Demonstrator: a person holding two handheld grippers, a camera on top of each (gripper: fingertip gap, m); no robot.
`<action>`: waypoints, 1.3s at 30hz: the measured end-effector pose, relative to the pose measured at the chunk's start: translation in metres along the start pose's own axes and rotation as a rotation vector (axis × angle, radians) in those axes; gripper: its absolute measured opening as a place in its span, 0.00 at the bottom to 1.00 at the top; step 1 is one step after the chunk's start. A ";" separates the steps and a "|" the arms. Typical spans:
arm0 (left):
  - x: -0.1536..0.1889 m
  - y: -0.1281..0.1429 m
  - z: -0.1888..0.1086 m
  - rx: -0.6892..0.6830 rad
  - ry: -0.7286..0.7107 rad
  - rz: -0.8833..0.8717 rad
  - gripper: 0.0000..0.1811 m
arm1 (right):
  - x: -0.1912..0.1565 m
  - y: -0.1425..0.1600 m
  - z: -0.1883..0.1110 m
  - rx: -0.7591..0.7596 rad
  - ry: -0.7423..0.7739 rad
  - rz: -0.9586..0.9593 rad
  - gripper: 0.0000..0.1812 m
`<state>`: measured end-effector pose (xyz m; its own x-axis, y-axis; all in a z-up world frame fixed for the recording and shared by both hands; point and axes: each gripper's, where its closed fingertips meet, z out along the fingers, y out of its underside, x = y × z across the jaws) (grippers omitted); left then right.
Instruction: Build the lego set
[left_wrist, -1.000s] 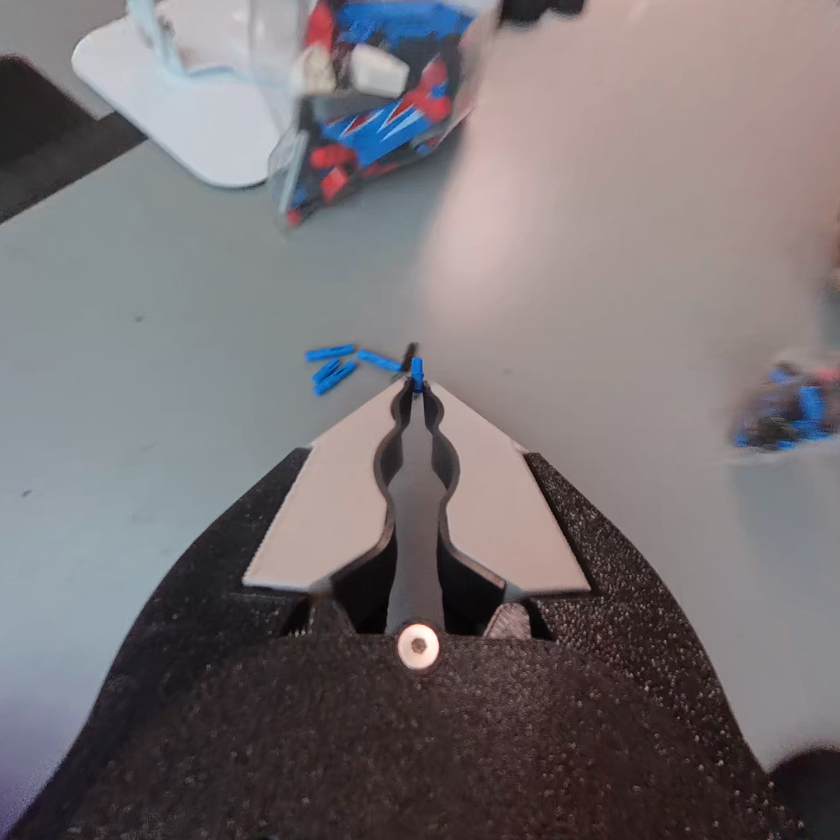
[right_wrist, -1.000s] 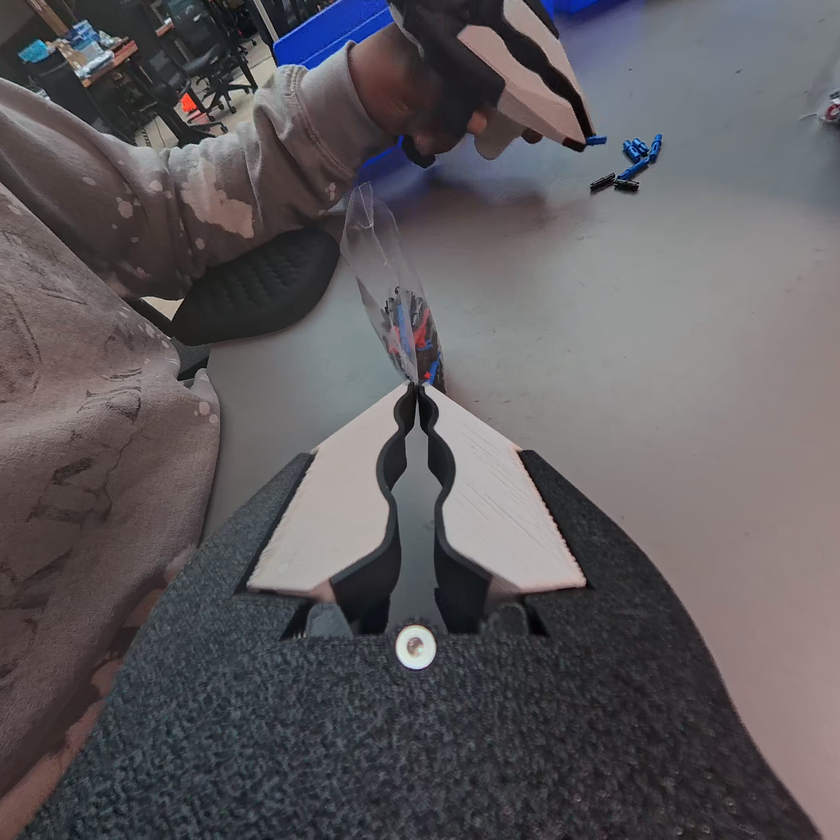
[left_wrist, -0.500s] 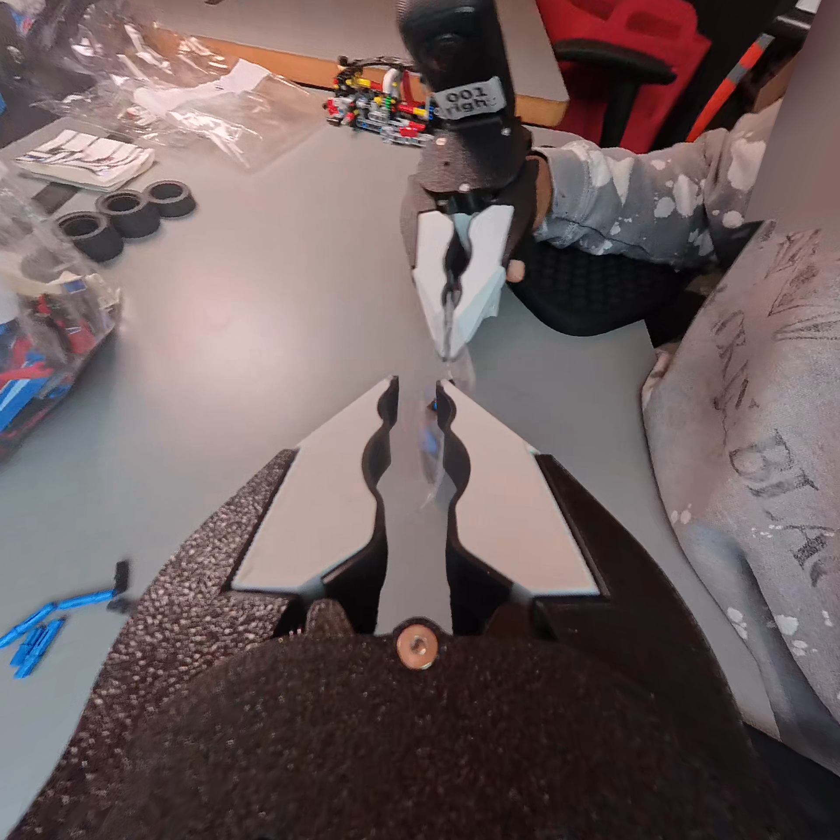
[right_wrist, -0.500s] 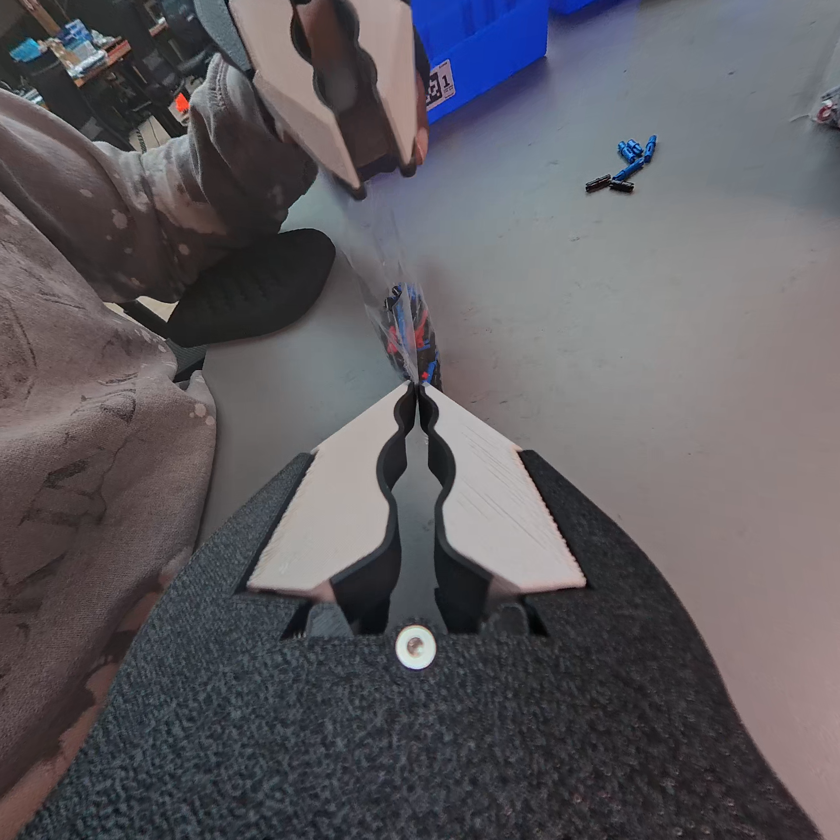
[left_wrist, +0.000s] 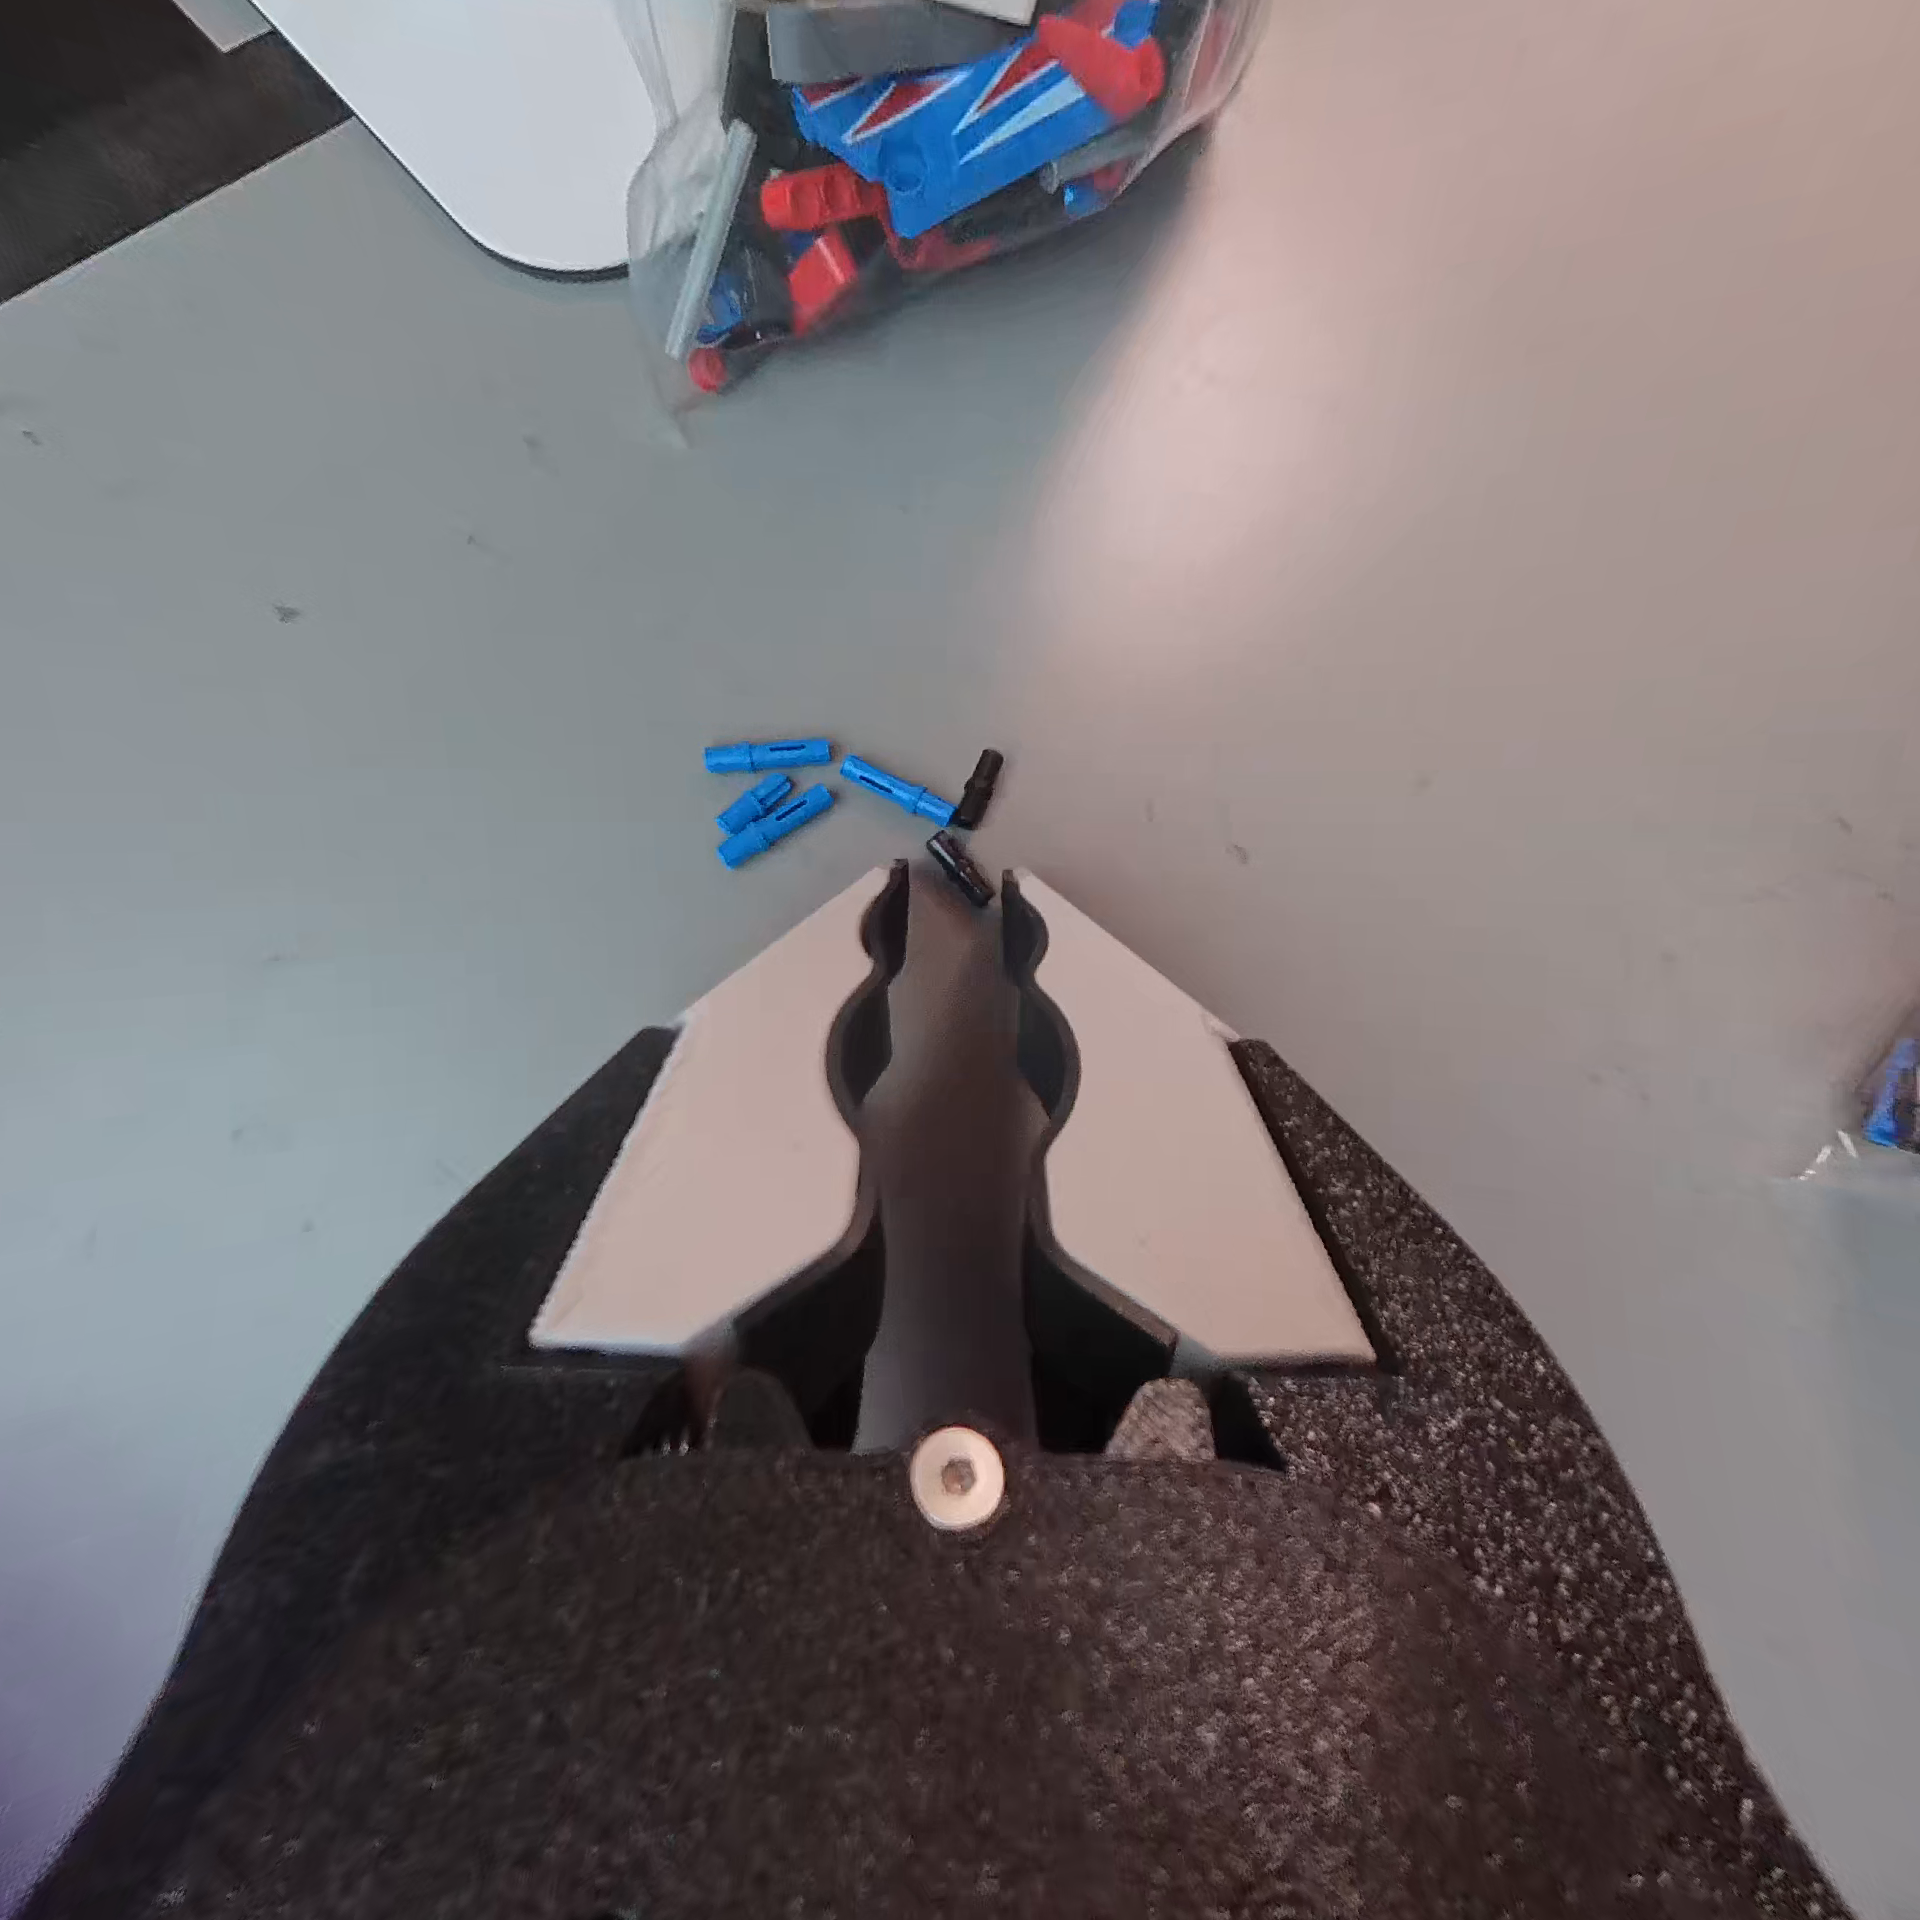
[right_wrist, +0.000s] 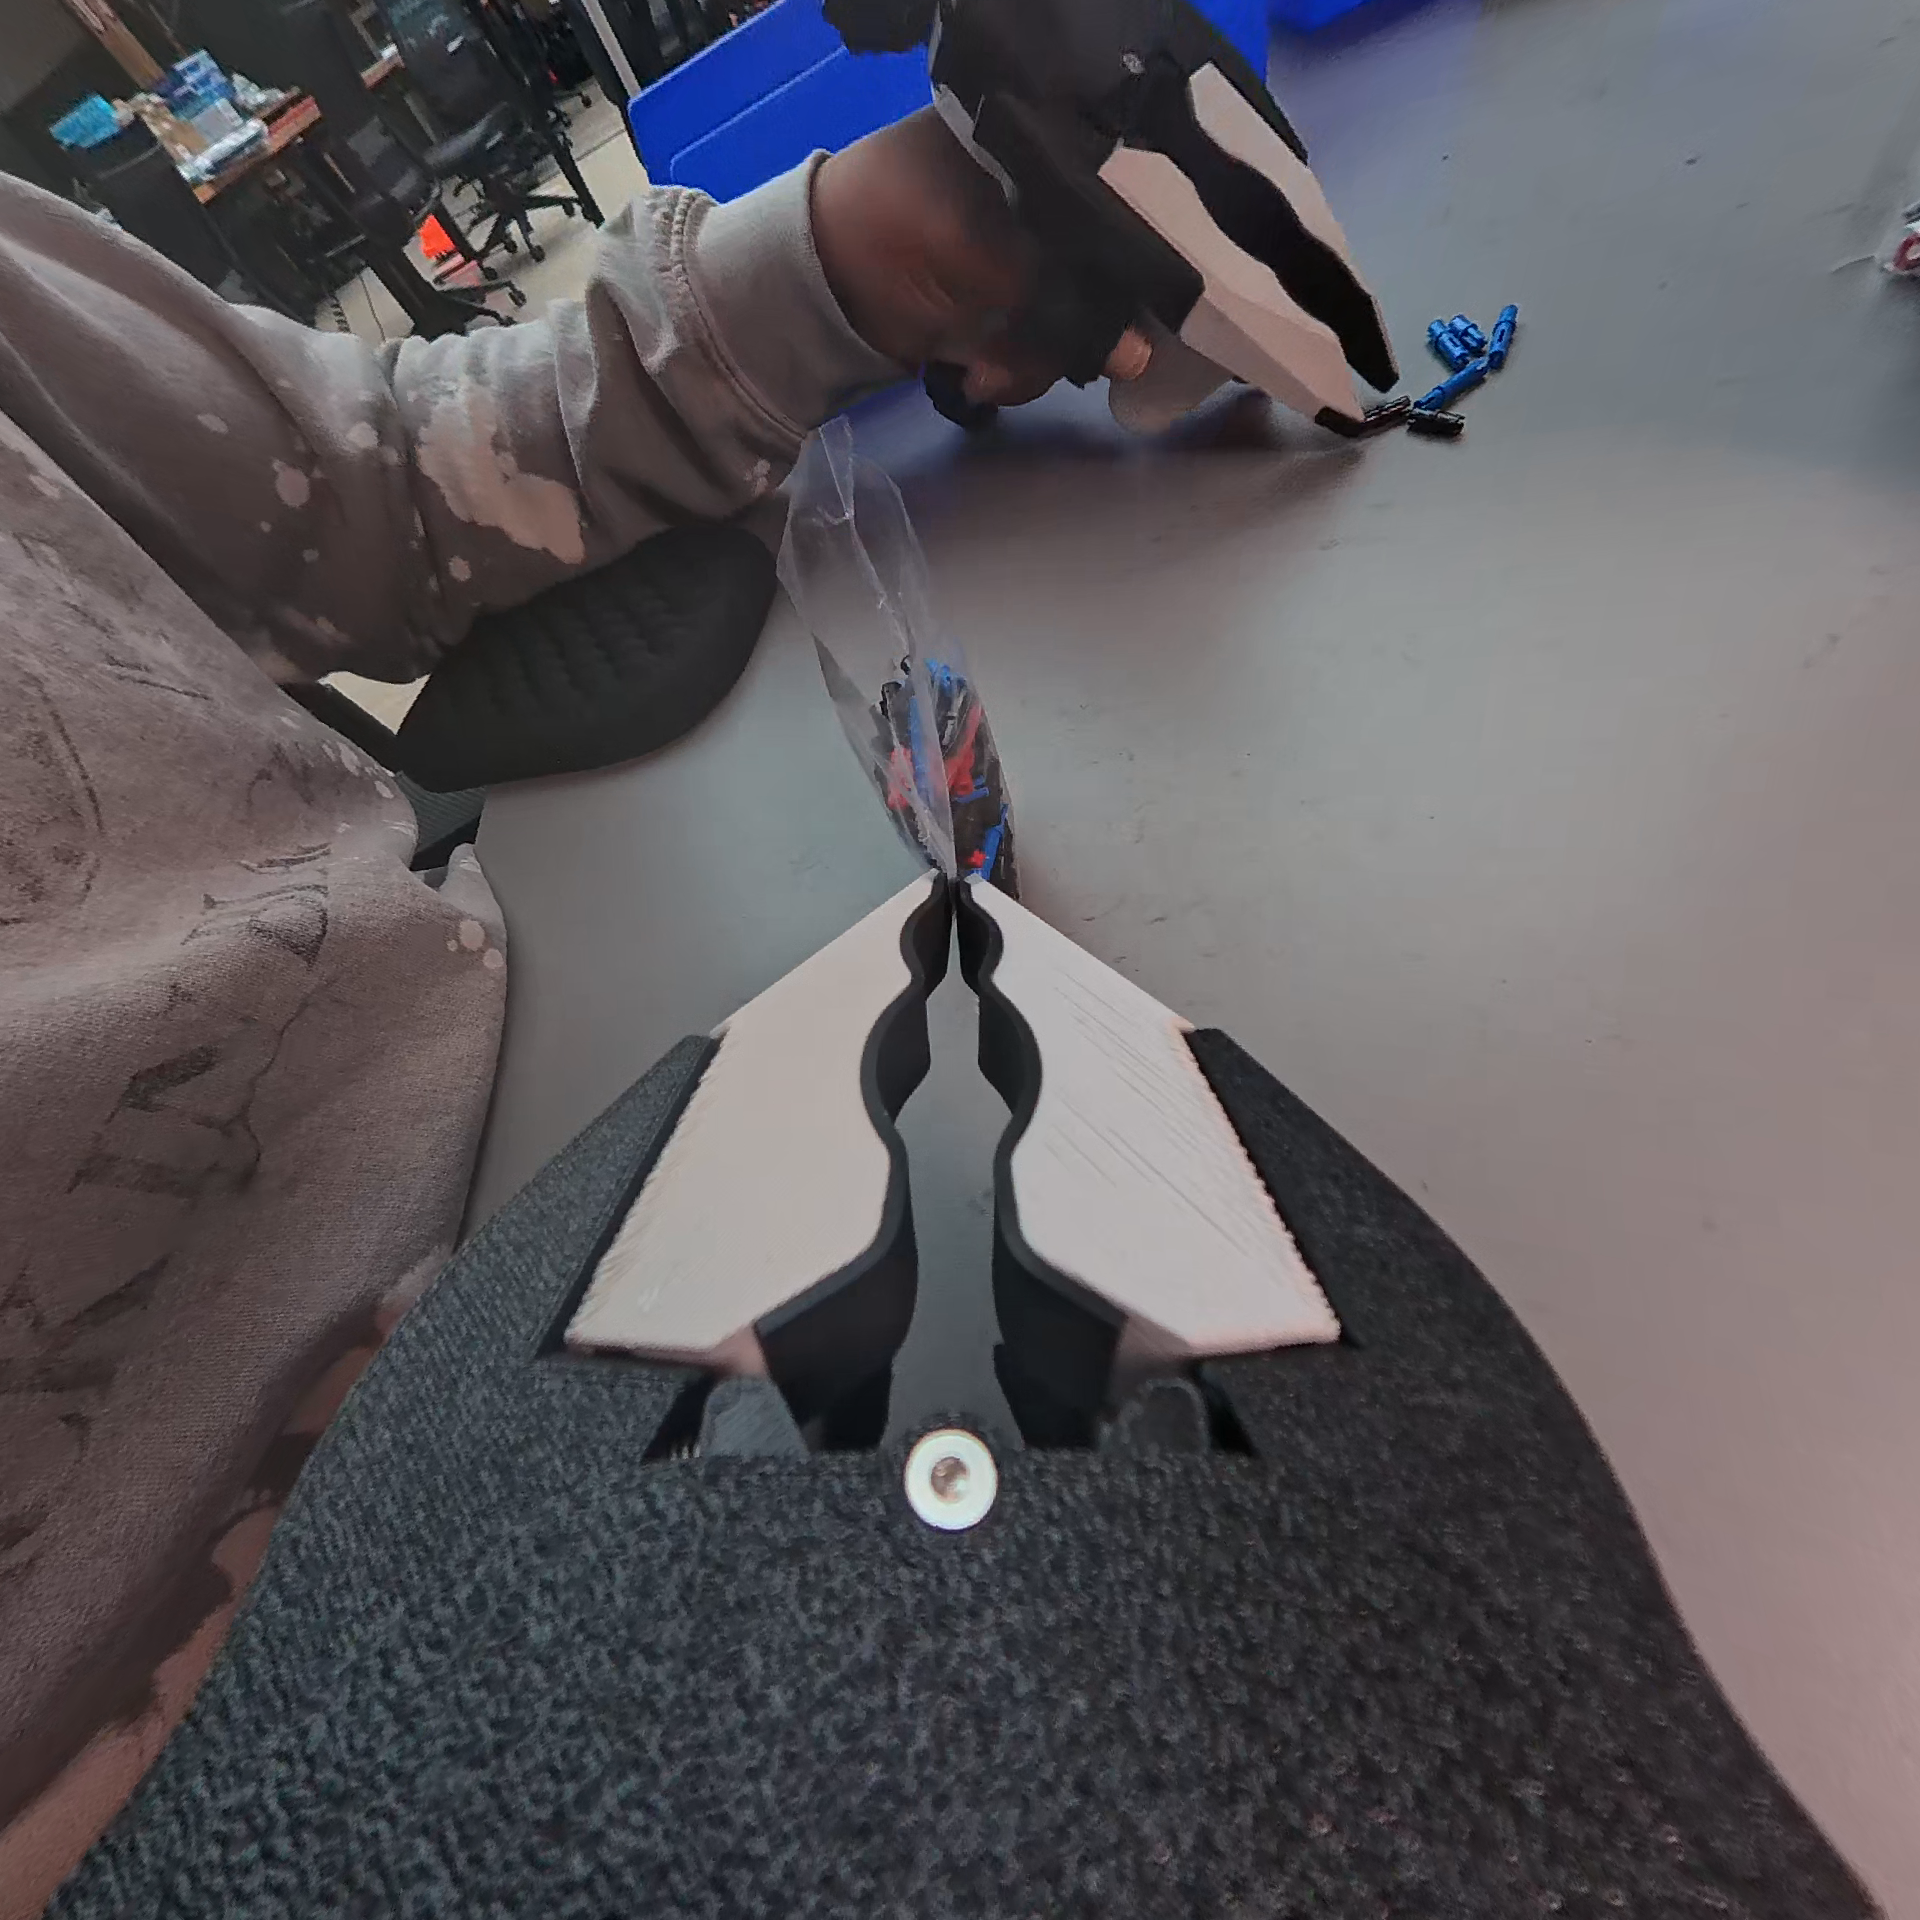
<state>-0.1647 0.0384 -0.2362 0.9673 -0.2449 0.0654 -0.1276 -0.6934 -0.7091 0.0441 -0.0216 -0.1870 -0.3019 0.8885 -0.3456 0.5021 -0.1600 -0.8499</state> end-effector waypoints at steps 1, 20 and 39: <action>-0.002 0.002 0.002 -0.016 -0.018 0.022 0.08 | 0.000 0.000 0.000 0.000 0.000 0.000 0.00; 0.187 -0.033 -0.084 0.177 0.598 0.436 0.10 | 0.000 0.000 0.001 -0.002 0.009 -0.004 0.00; -0.027 -0.018 0.018 -0.008 0.087 0.186 0.27 | 0.001 0.000 0.001 0.001 -0.005 0.018 0.00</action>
<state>-0.1843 0.0699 -0.2381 0.9046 -0.4262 -0.0053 -0.3039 -0.6361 -0.7092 0.0432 -0.0211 -0.1876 -0.2964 0.8834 -0.3630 0.5068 -0.1766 -0.8438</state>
